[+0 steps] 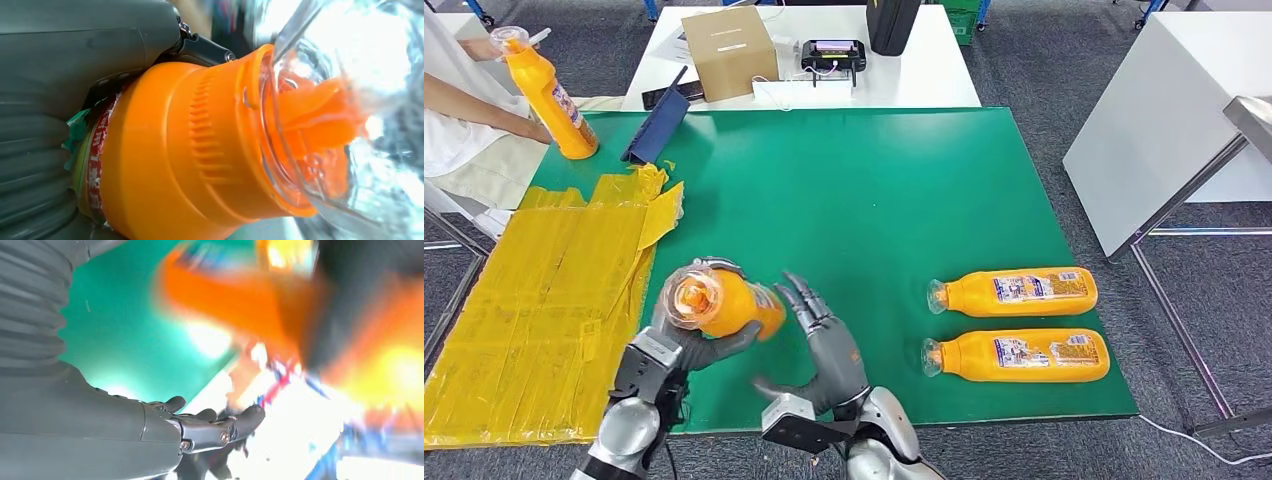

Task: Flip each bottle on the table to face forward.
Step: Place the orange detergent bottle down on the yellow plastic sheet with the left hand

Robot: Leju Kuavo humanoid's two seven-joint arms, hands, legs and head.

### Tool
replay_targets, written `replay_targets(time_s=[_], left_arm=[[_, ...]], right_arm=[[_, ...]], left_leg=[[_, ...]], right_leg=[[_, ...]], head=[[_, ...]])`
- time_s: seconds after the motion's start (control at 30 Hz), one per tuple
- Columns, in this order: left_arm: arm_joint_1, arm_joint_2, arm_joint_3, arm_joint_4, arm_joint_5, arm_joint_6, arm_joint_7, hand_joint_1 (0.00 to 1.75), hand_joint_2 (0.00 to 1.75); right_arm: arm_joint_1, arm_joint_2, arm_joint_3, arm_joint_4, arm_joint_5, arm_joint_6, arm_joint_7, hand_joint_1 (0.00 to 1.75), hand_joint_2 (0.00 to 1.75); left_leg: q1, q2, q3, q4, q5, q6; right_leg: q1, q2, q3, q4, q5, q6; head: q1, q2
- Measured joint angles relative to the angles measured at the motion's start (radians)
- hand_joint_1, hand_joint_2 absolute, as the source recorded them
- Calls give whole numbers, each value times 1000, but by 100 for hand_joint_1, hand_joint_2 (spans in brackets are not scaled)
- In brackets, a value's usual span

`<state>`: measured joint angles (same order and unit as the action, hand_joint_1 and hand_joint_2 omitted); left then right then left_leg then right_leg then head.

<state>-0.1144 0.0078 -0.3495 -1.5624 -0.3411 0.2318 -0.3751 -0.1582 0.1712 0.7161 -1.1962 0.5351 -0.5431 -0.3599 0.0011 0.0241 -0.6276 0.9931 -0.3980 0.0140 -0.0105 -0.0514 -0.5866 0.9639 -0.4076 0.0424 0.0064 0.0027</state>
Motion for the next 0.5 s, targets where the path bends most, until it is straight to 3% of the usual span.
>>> replay_targets(time_s=[0.1, 0.17, 0.33, 0.5], left_arm=[[-25, 30, 19, -16, -400, 171, 110, 175, 175], [-52, 59, 27, -18, -672, 196, 222, 175, 175], [-139, 123, 37, 41, -1068, 114, 443, 175, 175], [-262, 186, -7, 234, -1218, 10, 625, 175, 175]], right_arm=[[66, -18, -75, -155, 6, -33, -2, 0, 175], [106, -28, -127, -252, 16, -43, -6, 0, 175], [165, -41, -220, -414, 33, -44, -12, 0, 175], [175, -44, -265, -497, 33, -46, -18, 0, 175]], left_leg=[[0, -1, 0, 0, 0, 0], [0, -1, 0, 0, 0, 0], [0, 0, 0, 0, 1, 0], [0, 0, 0, 0, 2, 0]], right_leg=[[0, 0, 0, 0, 0, 0], [0, 0, 0, 0, 0, 0], [0, 0, 0, 0, 1, 0], [0, 0, -1, 0, 2, -1]], head=[[0, 0], [0, 0], [0, 0], [0, 0]])
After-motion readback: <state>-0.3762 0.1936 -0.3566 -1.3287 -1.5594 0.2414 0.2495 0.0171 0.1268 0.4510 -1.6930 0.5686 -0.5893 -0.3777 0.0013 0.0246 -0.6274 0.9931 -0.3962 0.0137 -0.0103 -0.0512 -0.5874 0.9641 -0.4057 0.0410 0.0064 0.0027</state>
